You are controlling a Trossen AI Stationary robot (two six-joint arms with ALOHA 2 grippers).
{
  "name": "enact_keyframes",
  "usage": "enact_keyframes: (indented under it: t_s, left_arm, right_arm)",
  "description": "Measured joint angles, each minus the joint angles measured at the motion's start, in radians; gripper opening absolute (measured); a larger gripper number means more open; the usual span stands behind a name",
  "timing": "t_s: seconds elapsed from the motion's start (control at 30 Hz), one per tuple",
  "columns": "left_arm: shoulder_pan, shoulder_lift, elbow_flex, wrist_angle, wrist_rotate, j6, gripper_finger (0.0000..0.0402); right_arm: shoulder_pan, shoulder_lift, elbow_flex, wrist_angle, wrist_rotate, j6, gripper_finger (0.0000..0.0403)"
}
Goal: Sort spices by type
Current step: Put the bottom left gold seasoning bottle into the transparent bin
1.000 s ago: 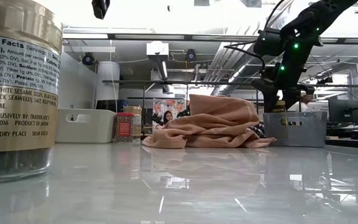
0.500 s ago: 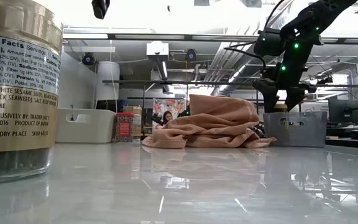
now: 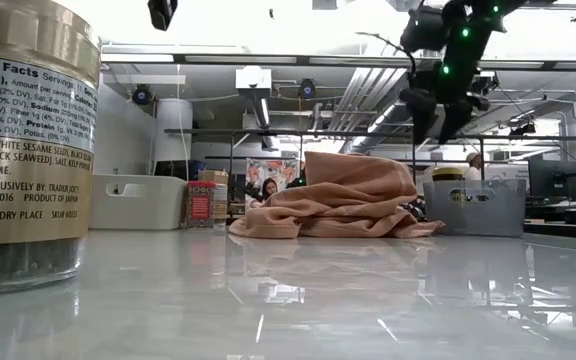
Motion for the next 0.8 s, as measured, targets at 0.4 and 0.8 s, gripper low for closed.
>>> enact_keyframes:
  t_s: [0.4, 0.8]
  left_arm:
    - [0.0, 0.0, 0.0, -0.001, 0.005, 0.025, 0.0]
    - [0.044, 0.0, 0.0, 0.001, 0.004, 0.044, 0.0]
  right_arm:
    - [0.238, -0.077, 0.066, -0.037, -0.171, 0.025, 0.0317]
    - [0.793, -0.1, 0.067, 0.017, 0.131, 0.407, 0.0317]
